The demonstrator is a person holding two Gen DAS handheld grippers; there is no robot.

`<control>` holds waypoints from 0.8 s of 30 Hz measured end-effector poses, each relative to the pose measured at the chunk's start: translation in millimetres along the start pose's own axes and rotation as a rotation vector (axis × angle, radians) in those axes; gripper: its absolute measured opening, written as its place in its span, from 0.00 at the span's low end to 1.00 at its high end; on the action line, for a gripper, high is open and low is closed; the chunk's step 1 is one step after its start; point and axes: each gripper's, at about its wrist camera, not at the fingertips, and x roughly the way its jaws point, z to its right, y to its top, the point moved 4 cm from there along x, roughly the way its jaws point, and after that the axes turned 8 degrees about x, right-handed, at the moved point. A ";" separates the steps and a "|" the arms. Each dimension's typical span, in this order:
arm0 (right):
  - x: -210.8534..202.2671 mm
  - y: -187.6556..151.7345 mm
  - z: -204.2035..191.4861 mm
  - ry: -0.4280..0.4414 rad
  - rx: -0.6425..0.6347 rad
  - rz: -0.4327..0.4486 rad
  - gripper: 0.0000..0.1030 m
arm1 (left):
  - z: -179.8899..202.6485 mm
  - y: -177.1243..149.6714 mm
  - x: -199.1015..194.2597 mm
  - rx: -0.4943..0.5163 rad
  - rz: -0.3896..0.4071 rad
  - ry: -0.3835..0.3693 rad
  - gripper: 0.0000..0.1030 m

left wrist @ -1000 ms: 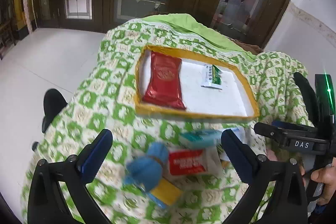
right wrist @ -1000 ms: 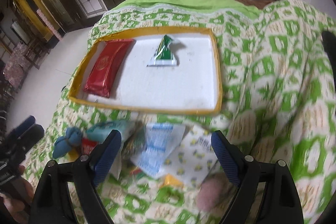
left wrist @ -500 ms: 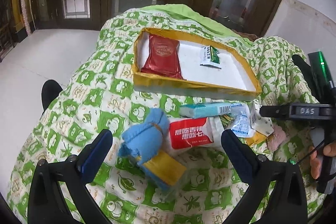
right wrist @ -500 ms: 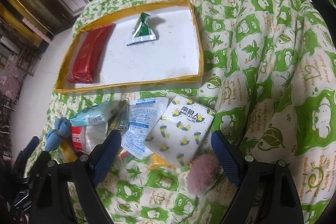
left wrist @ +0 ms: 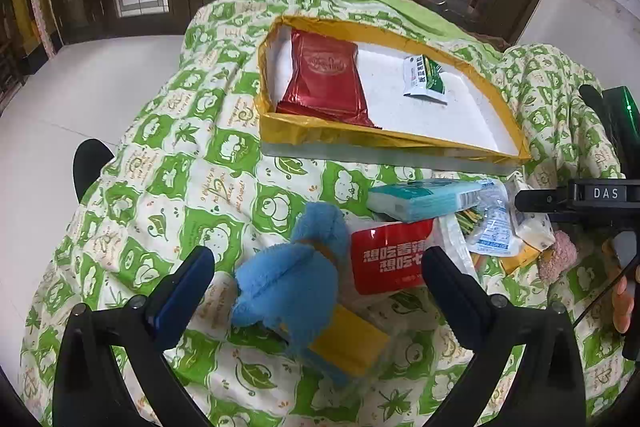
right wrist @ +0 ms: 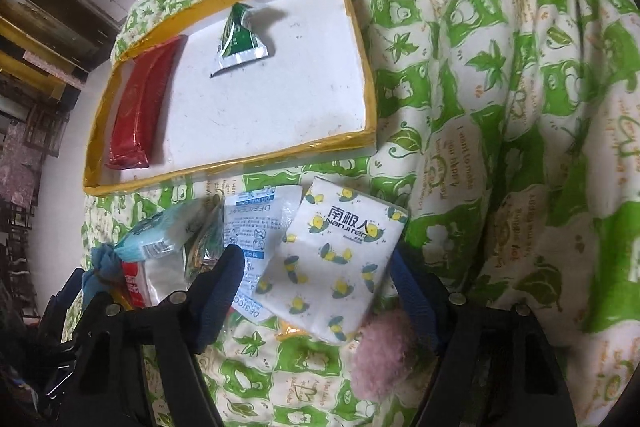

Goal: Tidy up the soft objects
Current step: 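Grasp the blue cloth bundle with the left gripper while the right grips the lemon-print tissue pack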

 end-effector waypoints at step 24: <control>-5.0 -1.0 -2.0 0.011 -0.055 0.038 0.63 | 5.3 -2.7 -8.7 0.012 0.037 -0.017 0.31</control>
